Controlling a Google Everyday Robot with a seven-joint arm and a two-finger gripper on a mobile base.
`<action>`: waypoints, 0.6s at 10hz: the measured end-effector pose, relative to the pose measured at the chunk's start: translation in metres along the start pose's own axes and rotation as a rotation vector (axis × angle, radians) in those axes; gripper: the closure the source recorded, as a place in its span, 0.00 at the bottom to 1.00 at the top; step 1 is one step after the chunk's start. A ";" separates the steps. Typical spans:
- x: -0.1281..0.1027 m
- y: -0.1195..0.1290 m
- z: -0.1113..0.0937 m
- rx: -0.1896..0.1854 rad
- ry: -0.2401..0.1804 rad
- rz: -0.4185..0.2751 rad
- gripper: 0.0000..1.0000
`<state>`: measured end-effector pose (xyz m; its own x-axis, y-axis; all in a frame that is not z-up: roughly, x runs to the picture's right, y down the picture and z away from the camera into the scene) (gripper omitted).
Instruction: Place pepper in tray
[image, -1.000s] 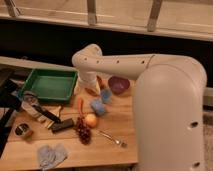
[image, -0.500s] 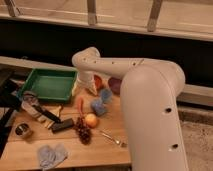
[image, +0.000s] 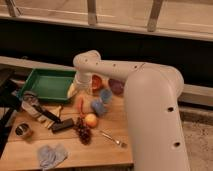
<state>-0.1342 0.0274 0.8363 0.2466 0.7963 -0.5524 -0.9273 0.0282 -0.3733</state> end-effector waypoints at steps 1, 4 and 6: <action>0.000 0.001 0.000 0.003 0.001 -0.001 0.22; -0.007 0.014 0.026 0.070 0.063 -0.013 0.22; -0.012 0.025 0.044 0.109 0.118 -0.055 0.22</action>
<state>-0.1723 0.0455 0.8664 0.3234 0.7153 -0.6195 -0.9349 0.1401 -0.3262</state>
